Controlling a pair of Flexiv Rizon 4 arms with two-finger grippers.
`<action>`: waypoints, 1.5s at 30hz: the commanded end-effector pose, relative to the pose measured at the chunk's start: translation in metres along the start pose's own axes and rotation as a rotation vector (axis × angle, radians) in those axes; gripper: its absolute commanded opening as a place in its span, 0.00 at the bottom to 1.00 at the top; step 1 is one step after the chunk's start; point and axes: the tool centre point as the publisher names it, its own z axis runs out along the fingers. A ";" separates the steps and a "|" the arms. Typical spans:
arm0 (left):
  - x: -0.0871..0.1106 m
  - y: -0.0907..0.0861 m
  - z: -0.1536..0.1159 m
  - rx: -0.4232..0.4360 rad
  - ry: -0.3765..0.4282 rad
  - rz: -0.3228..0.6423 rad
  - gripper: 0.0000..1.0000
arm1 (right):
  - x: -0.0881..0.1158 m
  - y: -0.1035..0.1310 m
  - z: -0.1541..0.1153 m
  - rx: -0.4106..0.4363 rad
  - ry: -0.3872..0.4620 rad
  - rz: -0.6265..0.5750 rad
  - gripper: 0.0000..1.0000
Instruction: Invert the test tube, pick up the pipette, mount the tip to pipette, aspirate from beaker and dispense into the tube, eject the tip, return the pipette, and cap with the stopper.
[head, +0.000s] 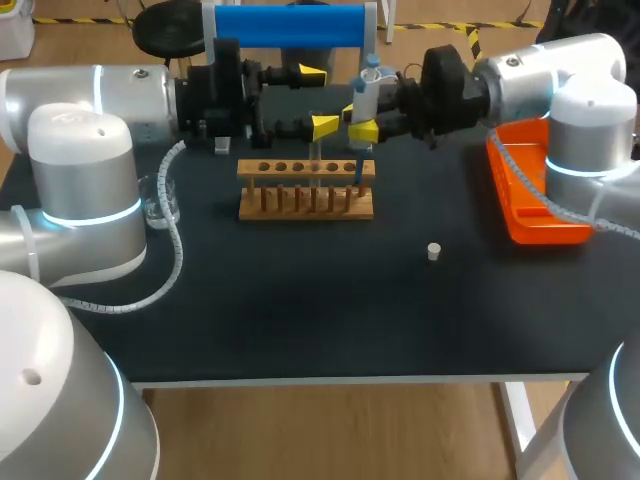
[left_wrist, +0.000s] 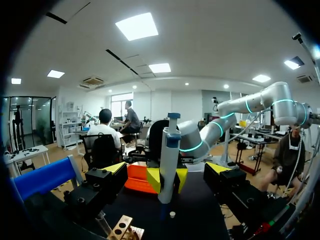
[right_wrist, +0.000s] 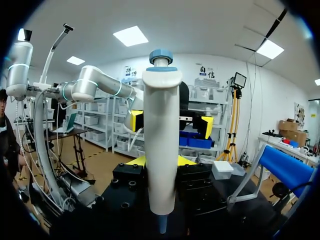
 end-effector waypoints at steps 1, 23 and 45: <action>0.000 0.000 0.000 0.001 0.001 0.000 1.00 | -0.002 0.002 0.008 0.000 -0.007 -0.005 0.00; 0.000 0.000 0.000 0.001 0.001 0.000 1.00 | -0.010 0.001 0.044 -0.006 -0.034 -0.019 0.00; 0.000 0.000 0.000 0.001 0.001 0.000 0.45 | -0.014 0.002 0.053 -0.010 -0.069 -0.033 0.00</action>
